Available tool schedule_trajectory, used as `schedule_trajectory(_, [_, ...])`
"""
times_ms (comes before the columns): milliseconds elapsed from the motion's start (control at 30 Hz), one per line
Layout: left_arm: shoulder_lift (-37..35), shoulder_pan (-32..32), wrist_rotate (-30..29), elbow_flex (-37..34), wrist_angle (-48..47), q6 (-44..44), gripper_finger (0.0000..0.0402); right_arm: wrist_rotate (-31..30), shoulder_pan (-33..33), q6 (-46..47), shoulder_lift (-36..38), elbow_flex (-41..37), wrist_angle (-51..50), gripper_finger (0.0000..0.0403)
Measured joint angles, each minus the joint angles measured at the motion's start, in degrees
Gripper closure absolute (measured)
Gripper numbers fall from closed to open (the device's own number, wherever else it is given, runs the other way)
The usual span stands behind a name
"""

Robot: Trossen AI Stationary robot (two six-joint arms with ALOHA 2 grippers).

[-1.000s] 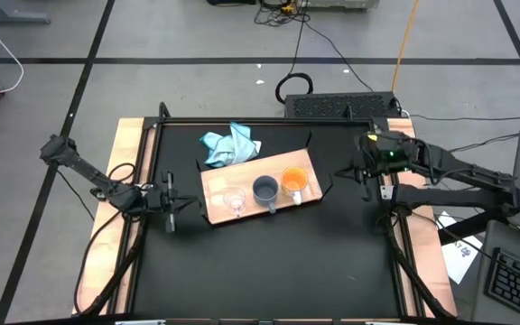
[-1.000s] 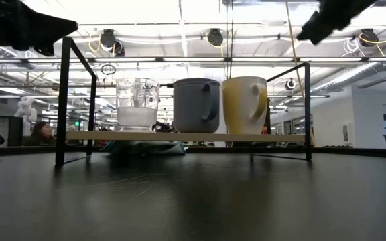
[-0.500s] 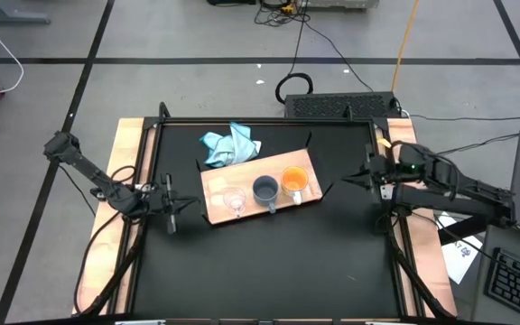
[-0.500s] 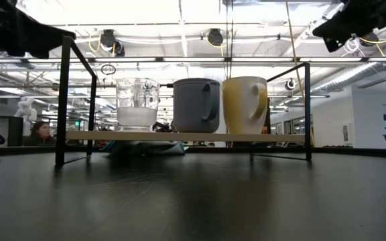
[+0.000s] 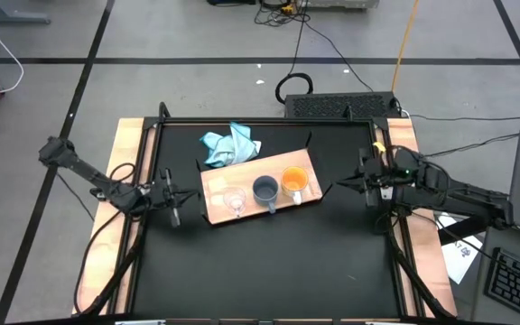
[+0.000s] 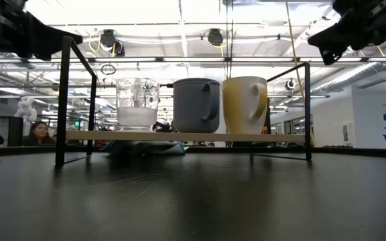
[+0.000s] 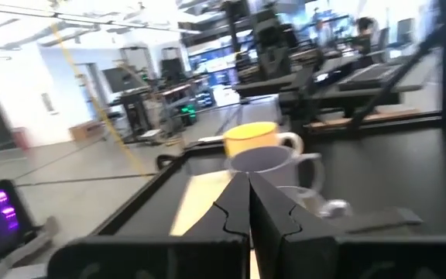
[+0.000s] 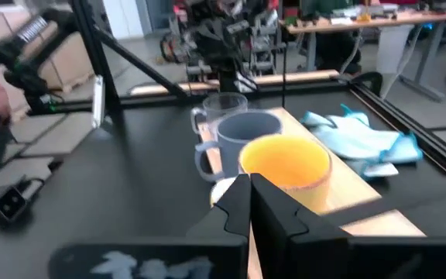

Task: Stack small to large cups/mugs on shelf
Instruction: Return to Home Position

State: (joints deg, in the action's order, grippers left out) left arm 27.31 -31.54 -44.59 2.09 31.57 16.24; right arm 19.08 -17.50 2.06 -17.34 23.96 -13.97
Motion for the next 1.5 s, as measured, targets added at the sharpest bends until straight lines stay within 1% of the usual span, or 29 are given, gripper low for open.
schedule_trajectory(67, [0.00, 2.74, 1.44, 0.00, 0.00, 0.05, 0.0401, 1.40, 0.00, 0.96, 0.00, -0.86, 2.62, 0.0403])
schedule_trajectory(167, [0.00, 6.88, 6.26, 0.00, 0.06, 0.03, 0.0401, 2.46, 0.04, 2.27, 0.00, -1.93, 5.91, 0.0403])
schedule_trajectory(267, [-0.97, 9.81, 6.62, 0.00, 0.33, 0.19, 0.0401, 2.46, 0.02, 2.00, 0.00, -2.54, 6.43, 0.0403])
schedule_trajectory(367, [-3.83, 10.67, 7.53, -0.02, 1.51, 2.42, 0.0401, 2.46, 0.02, 1.98, 0.00, -2.68, 6.44, 0.0403])
schedule_trajectory(433, [-6.59, 10.35, 8.93, -0.02, 1.90, 4.88, 0.0401, 2.46, 0.02, 2.00, 0.03, -2.68, 6.44, 0.0403])
schedule_trajectory(567, [-12.83, 9.36, 8.84, -0.02, 1.15, 8.01, 0.0401, 2.44, 0.02, 2.00, 0.34, -2.68, 6.44, 0.0403])
schedule_trajectory(767, [-21.34, 7.76, 8.51, -0.02, -5.27, 8.53, 0.0401, 2.34, 0.01, 1.63, 1.39, -2.68, 6.44, 0.0403])
schedule_trajectory(933, [-27.05, 6.38, 5.35, -0.02, -10.81, 8.27, 0.0401, 1.98, 0.00, -0.45, 1.96, -2.68, 6.44, 0.0403])
schedule_trajectory(1000, [-27.07, 5.81, 4.34, 0.08, -11.11, 7.73, 0.0401, 1.94, 0.00, -0.43, 1.99, -2.68, 6.49, 0.0403])
schedule_trajectory(1067, [-27.06, 5.17, 3.95, 0.31, -13.37, 6.37, 0.0401, 1.96, 0.02, 0.33, 1.99, -3.80, 8.80, 0.0403])
schedule_trajectory(1200, [-27.06, 4.14, 4.22, 1.07, -20.06, -0.85, 0.0401, 1.91, 0.00, 2.32, 1.99, -9.03, 16.52, 0.0403])
schedule_trajectory(1333, [-27.06, 2.49, 8.22, 1.14, -23.78, -5.46, 0.0401, 2.15, 0.00, 3.29, 1.97, -13.30, 22.47, 0.0403])
schedule_trajectory(1400, [-27.06, 1.43, 8.54, 1.16, -23.71, -6.47, 0.0401, 2.34, 0.00, 3.29, 1.98, -13.54, 22.95, 0.0403])
schedule_trajectory(1433, [-27.06, 0.92, 8.54, 1.18, -23.65, -6.55, 0.0401, 3.04, 0.00, 3.25, 1.99, -13.54, 23.03, 0.0403])
schedule_trajectory(1500, [-27.06, 0.02, 8.54, 1.18, -23.68, -6.51, 0.0401, 6.57, 0.00, 2.97, 1.98, -13.58, 23.02, 0.0403])
